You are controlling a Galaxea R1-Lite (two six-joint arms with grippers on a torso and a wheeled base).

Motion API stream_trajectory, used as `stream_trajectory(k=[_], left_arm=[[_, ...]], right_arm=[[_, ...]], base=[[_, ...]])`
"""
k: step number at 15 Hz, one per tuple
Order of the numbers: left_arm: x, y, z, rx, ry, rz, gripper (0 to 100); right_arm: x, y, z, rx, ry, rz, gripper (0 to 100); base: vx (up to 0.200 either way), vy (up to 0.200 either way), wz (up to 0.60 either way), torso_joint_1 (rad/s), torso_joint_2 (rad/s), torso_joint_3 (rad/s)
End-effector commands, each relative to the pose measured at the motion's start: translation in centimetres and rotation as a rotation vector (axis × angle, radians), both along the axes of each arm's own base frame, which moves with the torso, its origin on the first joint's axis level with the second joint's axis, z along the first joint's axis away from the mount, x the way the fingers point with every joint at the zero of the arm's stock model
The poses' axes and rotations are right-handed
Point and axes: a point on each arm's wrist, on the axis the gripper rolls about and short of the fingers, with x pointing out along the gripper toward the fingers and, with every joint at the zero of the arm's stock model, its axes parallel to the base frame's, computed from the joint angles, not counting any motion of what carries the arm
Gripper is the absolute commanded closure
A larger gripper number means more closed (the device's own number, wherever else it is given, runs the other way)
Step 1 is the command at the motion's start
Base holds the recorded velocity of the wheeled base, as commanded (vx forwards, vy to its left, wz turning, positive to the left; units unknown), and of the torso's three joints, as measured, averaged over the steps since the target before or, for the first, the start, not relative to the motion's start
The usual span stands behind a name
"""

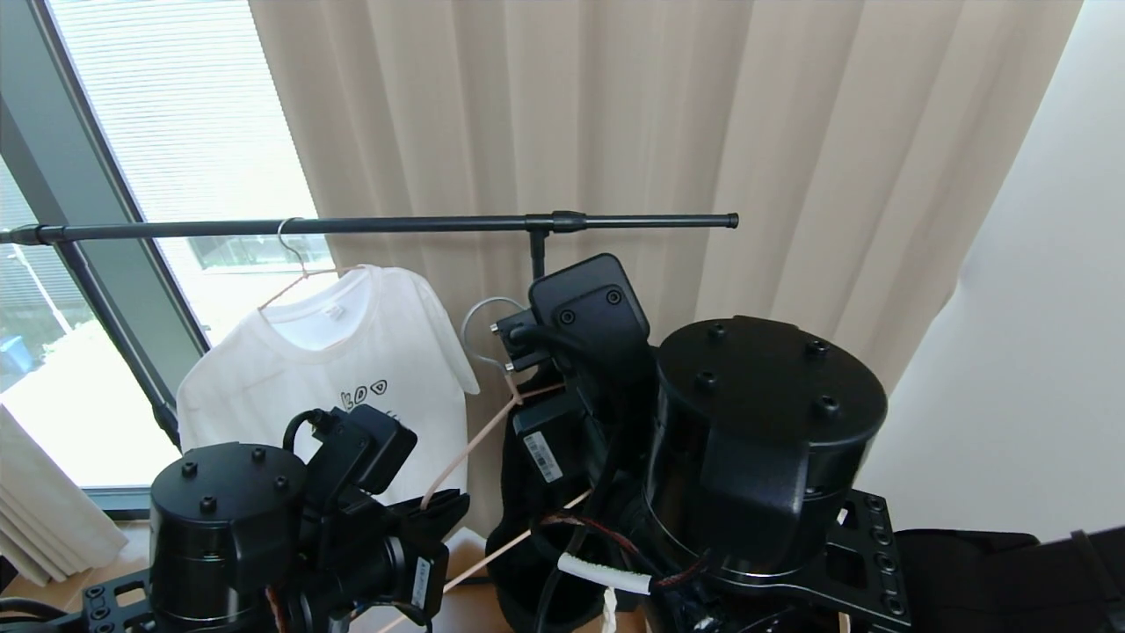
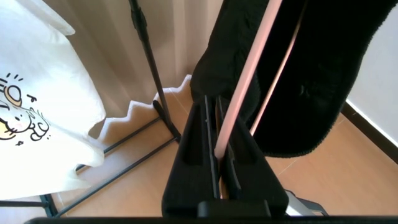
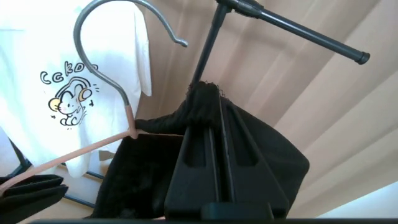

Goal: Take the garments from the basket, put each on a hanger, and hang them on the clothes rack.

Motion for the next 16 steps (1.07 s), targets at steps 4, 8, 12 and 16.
stream_trajectory(k=[4,8,12,16], left_arm=[[-0.5,-0.1,-0.1,-0.022,-0.029,-0.020,100],[-1.1,-0.1,-0.1,-0.035,-0.064,-0.047,100],[-1.4,0.0,-0.2,-0.037,-0.099,-0.061,100],[-1.4,-0.1,-0.2,-0.039,-0.102,-0.064,100]], right_arm=[[0.2,0.2,0.4,0.022,-0.012,-0.004,100],[2.5,-1.0,1.3,0.050,-0.027,-0.075,100],[3.3,-1.4,1.6,0.057,-0.033,-0.100,100],[3.3,-1.4,1.3,0.051,-0.030,-0.100,0]], base=[[0.000,0.000,0.00,0.000,0.00,0.000],[0.000,0.000,0.00,0.000,0.00,0.000],[0.000,0.000,0.00,0.000,0.00,0.000],[0.000,0.000,0.00,0.000,0.00,0.000]])
